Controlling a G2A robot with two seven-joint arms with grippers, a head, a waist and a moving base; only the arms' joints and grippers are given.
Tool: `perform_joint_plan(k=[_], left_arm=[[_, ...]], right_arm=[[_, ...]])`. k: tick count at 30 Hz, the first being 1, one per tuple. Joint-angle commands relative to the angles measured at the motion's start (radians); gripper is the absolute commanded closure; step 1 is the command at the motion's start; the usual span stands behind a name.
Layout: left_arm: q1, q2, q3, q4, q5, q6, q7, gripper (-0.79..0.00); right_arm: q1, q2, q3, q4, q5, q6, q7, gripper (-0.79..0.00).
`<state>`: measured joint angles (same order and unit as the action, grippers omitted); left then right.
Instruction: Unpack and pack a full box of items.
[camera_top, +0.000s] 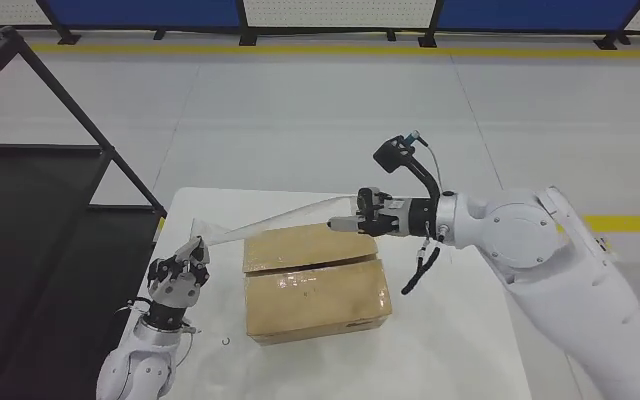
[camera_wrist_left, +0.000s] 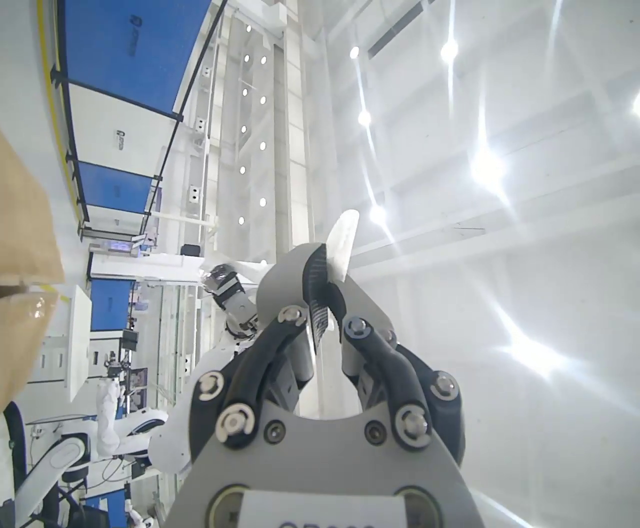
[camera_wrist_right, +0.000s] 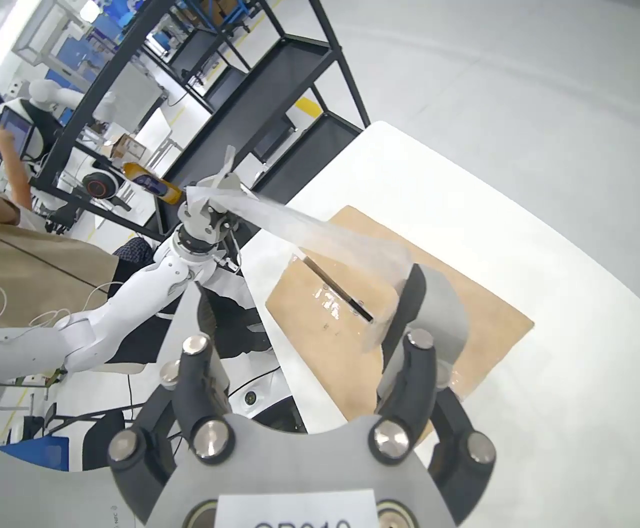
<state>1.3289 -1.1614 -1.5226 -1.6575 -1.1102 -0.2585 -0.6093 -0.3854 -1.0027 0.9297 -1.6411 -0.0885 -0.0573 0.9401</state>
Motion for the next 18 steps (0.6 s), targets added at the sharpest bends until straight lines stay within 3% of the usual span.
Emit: perform_joint_plan(k=[1, 18], left_arm=[[0.002, -0.004, 0.01, 0.006, 0.013, -0.033, 0.023, 0.0], [0.012, -0.041, 0.119, 0.092, 0.107, -0.154, 0.147, 0.0]], right_arm=[[-0.009, 0.002, 0.007, 0.011, -0.007, 0.018, 0.0, -0.785], [-0.041, -0.004, 0.016, 0.149, 0.017, -0.039, 0.005, -0.785]])
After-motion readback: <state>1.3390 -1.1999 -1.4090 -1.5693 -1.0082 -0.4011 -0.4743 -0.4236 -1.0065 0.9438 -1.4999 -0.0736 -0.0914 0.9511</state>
